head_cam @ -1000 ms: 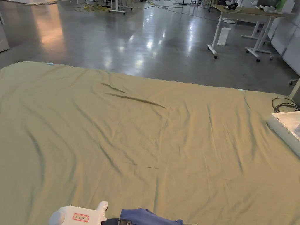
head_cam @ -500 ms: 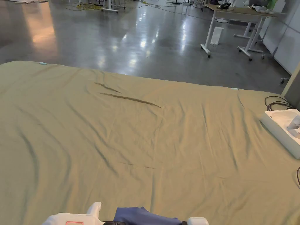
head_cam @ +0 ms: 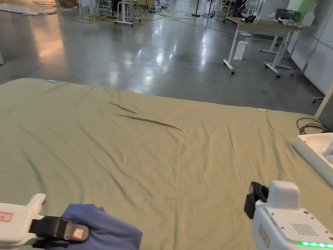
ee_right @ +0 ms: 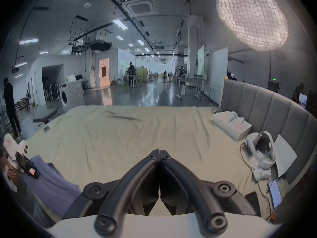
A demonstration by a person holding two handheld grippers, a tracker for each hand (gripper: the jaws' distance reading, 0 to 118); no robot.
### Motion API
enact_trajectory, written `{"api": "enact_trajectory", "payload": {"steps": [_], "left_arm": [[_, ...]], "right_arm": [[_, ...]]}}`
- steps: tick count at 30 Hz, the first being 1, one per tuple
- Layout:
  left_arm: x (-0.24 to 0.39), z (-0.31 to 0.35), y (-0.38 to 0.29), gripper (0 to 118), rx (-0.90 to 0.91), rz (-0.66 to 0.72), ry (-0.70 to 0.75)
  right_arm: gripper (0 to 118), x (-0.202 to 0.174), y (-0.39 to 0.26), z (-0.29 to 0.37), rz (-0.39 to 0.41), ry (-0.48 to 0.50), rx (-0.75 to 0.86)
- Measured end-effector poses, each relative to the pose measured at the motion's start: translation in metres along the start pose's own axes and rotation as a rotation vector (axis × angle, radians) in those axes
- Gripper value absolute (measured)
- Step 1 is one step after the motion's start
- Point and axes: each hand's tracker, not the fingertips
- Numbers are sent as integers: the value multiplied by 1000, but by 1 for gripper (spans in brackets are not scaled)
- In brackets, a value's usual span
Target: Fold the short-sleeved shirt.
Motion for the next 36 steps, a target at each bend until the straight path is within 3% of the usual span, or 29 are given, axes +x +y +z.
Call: {"api": "enact_trajectory", "payload": {"steps": [13, 22, 24, 26, 27, 32, 36], "left_arm": [[-45, 175, 62, 25, 74, 50, 453], [-60, 177, 59, 27, 85, 114, 678], [-67, 176, 60, 34, 93, 139, 751], [-65, 177, 58, 58, 102, 124, 778], [-72, 184, 62, 63, 109, 124, 814], [-60, 206, 69, 65, 200, 79, 976], [-22, 208, 74, 65, 409, -40, 1044]], "right_arm": [[0, 4, 23, -4, -4, -34, 27], [0, -9, 13, -11, 7, -18, -7], [0, -12, 11, -12, 12, -11, -12], [0, -14, 11, -11, 16, -2, -15], [0, -14, 11, -11, 18, 1, -15], [0, -12, 12, -10, 22, 12, -13], [0, -8, 12, -9, 10, 15, -6]]}}
